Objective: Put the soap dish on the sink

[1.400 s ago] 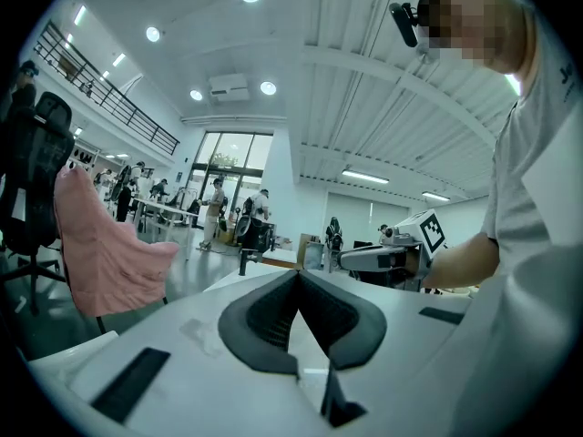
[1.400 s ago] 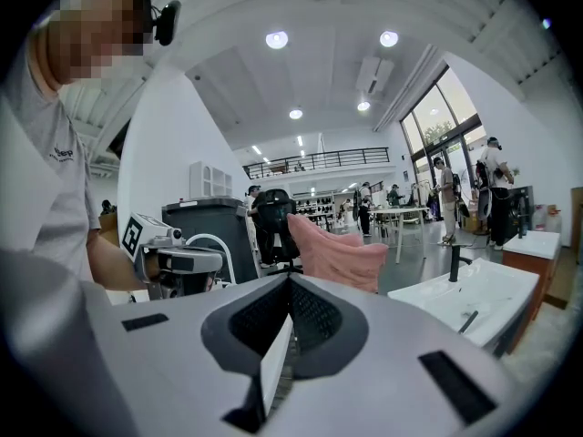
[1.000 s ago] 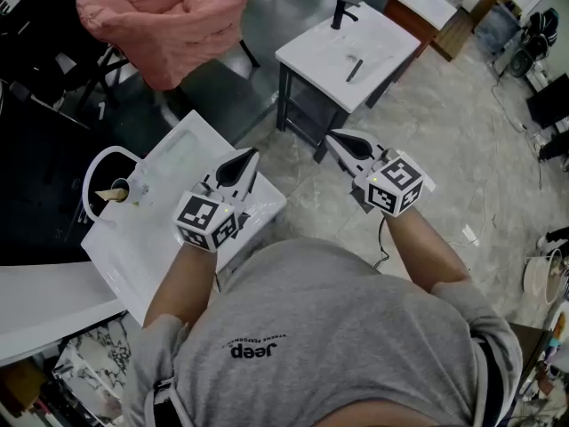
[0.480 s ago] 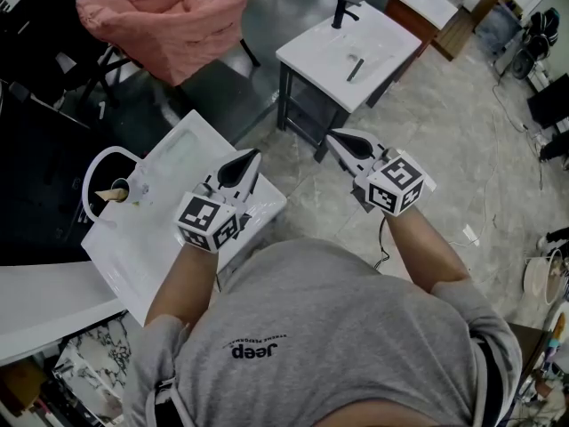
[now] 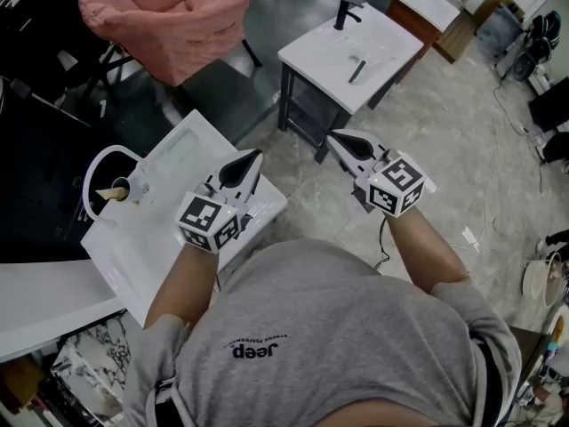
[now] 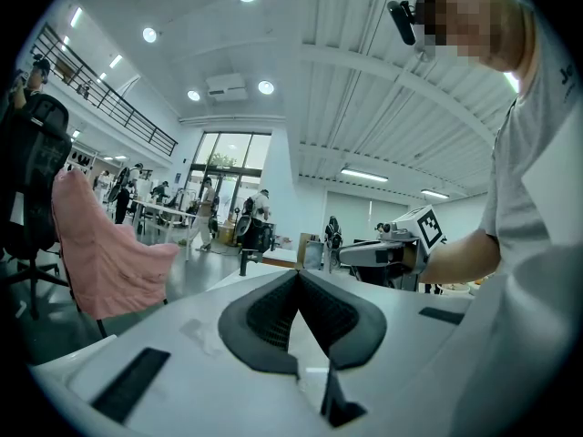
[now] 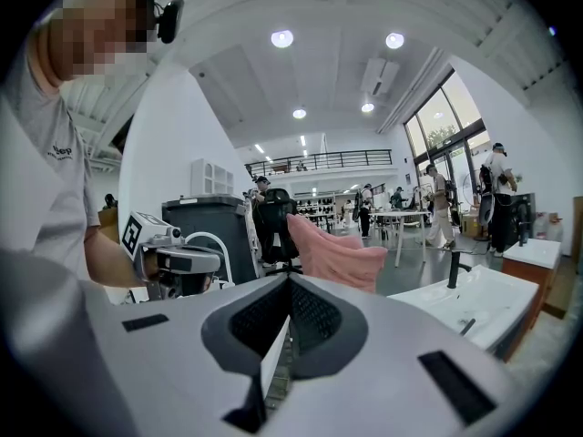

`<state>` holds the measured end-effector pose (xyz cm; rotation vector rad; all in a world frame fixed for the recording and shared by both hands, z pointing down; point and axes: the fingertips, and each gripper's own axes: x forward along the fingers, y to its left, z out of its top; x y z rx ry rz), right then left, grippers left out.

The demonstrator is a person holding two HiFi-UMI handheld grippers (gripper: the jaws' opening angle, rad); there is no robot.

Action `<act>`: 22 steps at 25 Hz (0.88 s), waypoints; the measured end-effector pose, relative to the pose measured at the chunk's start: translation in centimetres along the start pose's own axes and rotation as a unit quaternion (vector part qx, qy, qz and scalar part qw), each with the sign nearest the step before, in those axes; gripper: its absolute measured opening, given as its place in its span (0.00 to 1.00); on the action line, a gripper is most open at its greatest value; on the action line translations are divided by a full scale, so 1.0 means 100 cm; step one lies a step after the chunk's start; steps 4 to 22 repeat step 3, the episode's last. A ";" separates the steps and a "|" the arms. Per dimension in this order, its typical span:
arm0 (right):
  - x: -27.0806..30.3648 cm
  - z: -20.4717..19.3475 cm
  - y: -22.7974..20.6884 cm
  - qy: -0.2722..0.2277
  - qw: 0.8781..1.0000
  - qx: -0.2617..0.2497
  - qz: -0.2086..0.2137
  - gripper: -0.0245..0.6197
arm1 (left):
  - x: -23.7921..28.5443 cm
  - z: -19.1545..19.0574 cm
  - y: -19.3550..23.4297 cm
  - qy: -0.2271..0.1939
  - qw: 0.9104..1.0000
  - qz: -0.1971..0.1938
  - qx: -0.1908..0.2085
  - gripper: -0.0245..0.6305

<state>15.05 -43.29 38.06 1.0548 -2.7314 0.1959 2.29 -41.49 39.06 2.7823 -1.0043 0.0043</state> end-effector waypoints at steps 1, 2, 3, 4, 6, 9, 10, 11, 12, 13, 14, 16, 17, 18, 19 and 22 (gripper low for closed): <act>0.000 0.000 0.000 0.000 1.000 0.000 0.000 0.12 | 0.000 0.000 0.000 0.000 1.000 0.000 0.000 0.06; 0.000 0.001 0.000 0.000 1.000 -0.001 0.000 0.12 | 0.000 0.000 0.000 0.000 1.000 0.000 0.001 0.06; 0.000 0.001 0.000 -0.001 1.000 -0.001 0.000 0.12 | 0.000 0.000 -0.001 0.000 1.000 0.000 0.001 0.06; 0.000 0.001 0.000 -0.001 1.000 -0.001 0.000 0.12 | 0.000 0.000 -0.001 0.000 1.000 0.000 0.001 0.06; 0.000 0.001 0.000 -0.001 1.000 -0.001 0.000 0.12 | 0.000 0.000 -0.001 0.000 1.000 0.000 0.001 0.06; 0.000 0.001 0.000 -0.001 1.000 -0.001 0.000 0.12 | 0.000 0.000 -0.001 0.000 1.000 0.000 0.001 0.06; 0.000 0.001 0.000 -0.001 1.000 -0.001 0.000 0.12 | 0.000 0.000 -0.001 0.000 1.000 0.000 0.001 0.06; 0.000 0.001 0.000 -0.001 1.000 -0.001 0.000 0.12 | 0.000 0.000 -0.001 0.000 1.000 0.000 0.001 0.06; 0.000 0.001 0.000 -0.001 1.000 -0.001 0.000 0.12 | 0.000 0.000 -0.001 0.000 1.000 0.000 0.001 0.06; 0.000 0.001 0.000 -0.001 1.000 -0.001 0.000 0.12 | 0.000 0.000 -0.001 0.000 1.000 0.000 0.001 0.06; 0.000 0.001 0.000 -0.001 1.000 -0.001 0.000 0.12 | 0.000 0.000 -0.001 0.000 1.000 0.000 0.001 0.06; 0.000 0.001 0.000 -0.001 1.000 -0.001 0.000 0.12 | 0.000 0.000 -0.001 0.000 1.000 0.000 0.001 0.06; 0.000 0.001 0.000 -0.001 1.000 -0.001 0.000 0.12 | 0.000 0.000 -0.001 0.000 1.000 0.000 0.001 0.06; 0.000 0.001 0.000 -0.001 1.000 -0.001 0.000 0.12 | 0.000 0.000 -0.001 0.000 1.000 0.000 0.001 0.06; 0.000 0.001 0.000 -0.001 1.000 -0.001 0.000 0.12 | 0.000 0.000 -0.001 0.000 1.000 0.000 0.001 0.06; 0.000 0.001 0.000 -0.001 1.000 -0.001 0.000 0.12 | 0.000 0.000 -0.001 0.000 1.000 0.000 0.001 0.06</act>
